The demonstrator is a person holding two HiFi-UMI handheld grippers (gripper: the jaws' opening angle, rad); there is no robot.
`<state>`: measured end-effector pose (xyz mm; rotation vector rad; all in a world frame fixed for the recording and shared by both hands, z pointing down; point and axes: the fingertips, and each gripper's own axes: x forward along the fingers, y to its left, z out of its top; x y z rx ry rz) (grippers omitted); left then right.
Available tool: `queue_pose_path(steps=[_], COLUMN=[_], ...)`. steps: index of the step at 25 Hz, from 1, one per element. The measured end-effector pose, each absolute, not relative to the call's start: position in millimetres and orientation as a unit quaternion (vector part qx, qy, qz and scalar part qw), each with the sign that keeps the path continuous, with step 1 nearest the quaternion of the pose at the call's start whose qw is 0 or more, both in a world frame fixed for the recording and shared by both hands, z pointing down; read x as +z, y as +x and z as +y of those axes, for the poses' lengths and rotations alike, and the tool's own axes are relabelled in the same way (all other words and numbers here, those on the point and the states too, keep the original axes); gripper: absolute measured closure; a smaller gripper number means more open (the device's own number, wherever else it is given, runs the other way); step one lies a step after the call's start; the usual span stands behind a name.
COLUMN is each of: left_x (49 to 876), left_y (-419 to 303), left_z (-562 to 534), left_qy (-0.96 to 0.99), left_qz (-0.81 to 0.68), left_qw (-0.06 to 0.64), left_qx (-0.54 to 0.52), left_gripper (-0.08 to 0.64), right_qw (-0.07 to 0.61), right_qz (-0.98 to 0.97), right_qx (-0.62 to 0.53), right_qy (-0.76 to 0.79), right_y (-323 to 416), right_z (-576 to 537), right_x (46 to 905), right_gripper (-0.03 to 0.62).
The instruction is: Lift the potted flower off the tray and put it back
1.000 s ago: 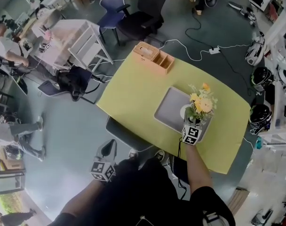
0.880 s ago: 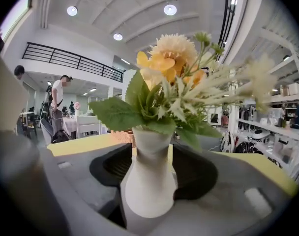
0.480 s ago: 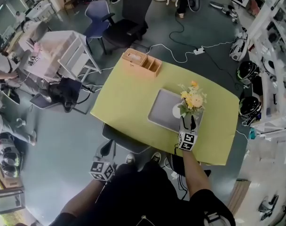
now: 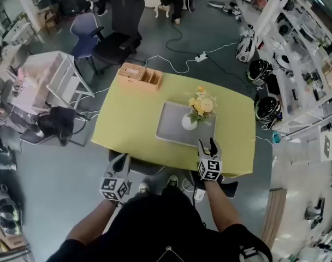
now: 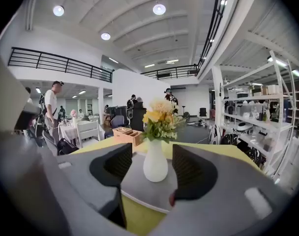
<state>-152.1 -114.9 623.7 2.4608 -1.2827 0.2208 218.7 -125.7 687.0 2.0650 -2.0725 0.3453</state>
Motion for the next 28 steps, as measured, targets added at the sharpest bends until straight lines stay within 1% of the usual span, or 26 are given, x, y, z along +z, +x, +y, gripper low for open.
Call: queue_pose_path(steps=[7,15,20,28], left_x=[610,565,534,503], left_y=[-122,-74,-50,-27], left_z=[-126,-127,-119,-98], left_qy=[0.896,0.93,0.945,0.957], left_qz=[-0.4,-0.331,-0.297,-0.263], left_qw=[0.181,0.154,0.132,0.121], left_qx=[0.069,0.049,0.031,0.015], left_gripper=[0.552,0.552,0.552,0.552], right_qw=[0.073,0.038,0.018,0.021], right_qz=[-0.701,-0.701,-0.703,-0.708], right_qx=[0.096,0.104,0.108,0.101], right_qy=[0.703,0.705,0.702,0.699], right_y=[188,148,126,118], right_z=[-88,-51,-38,-34], right_x=[607,544,524,518], right_gripper=[0.334,0.342,0.345,0.345])
